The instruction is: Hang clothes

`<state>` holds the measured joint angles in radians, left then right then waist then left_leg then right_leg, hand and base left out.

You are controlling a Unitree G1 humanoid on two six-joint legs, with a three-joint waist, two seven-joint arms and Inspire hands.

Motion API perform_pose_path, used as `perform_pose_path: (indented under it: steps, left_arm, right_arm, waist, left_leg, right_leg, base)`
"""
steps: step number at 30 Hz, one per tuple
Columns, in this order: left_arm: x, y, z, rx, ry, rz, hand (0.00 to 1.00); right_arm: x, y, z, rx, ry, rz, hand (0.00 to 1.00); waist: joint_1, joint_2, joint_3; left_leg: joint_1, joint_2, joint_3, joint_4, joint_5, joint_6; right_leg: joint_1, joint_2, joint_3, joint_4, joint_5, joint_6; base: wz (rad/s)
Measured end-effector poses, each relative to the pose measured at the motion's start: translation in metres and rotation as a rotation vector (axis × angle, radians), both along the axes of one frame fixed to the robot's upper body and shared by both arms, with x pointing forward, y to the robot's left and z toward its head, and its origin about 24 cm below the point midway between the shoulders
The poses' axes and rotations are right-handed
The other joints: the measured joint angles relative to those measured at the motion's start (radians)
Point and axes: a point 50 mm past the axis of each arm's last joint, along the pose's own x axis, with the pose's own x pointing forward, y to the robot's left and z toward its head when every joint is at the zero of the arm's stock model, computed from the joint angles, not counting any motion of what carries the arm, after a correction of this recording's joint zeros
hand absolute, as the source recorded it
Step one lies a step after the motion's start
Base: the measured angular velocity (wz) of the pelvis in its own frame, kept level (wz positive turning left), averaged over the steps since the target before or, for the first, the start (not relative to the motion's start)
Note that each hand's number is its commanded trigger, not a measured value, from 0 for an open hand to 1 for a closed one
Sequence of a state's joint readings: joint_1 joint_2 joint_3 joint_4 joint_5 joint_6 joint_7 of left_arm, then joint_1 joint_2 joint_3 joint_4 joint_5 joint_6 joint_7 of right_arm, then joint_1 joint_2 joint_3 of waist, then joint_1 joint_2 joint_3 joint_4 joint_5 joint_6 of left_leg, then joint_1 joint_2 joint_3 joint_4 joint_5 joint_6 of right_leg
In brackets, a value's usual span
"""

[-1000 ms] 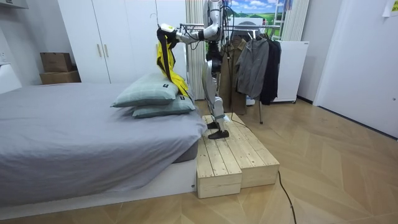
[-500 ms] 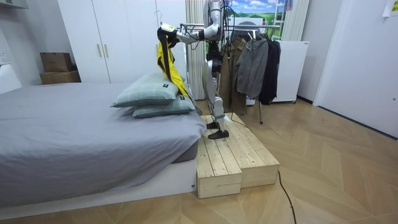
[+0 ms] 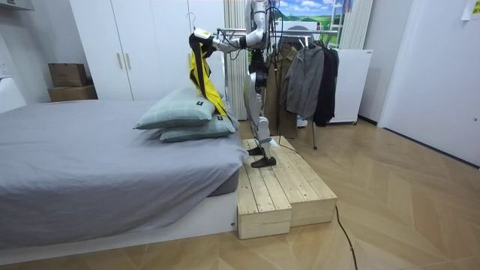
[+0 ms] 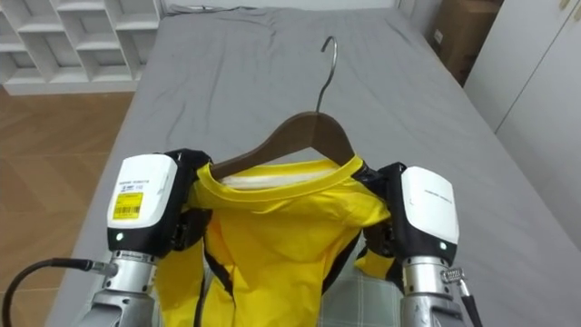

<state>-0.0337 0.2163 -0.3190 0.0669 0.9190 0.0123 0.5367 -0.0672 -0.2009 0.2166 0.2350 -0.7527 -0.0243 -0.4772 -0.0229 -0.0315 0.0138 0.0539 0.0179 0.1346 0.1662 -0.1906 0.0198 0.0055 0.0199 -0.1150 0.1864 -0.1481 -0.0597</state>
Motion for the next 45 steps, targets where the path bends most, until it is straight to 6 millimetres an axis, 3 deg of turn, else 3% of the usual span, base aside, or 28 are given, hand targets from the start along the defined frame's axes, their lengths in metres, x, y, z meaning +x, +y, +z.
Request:
perform_pose_path:
  steps: [10, 45]
  left_arm:
    - [-0.005, -0.021, -0.004, -0.046, 0.045, -0.108, 0.0]
    - [-0.013, -0.027, -0.016, -0.111, 0.145, -0.153, 0.0]
  right_arm:
    - [-0.002, 0.012, -0.009, -0.068, 0.047, 0.06, 1.0]
    - [-0.005, 0.016, -0.021, -0.095, 0.104, 0.086, 1.0]
  waist:
    - [0.005, 0.001, -0.0003]
    - [-0.004, 0.002, 0.0002]
  left_leg:
    - [0.0, 0.0, 0.001, 0.0, 0.0, 0.0]
    - [0.011, -0.007, 0.002, 0.0, 0.0, 0.0]
  right_leg:
    - [0.0, 0.0, 0.001, 0.001, 0.0, 0.0]
    - [0.012, 0.0, 0.0, -0.003, 0.0, 0.0]
  base:
    - [0.0]
    - [0.0]
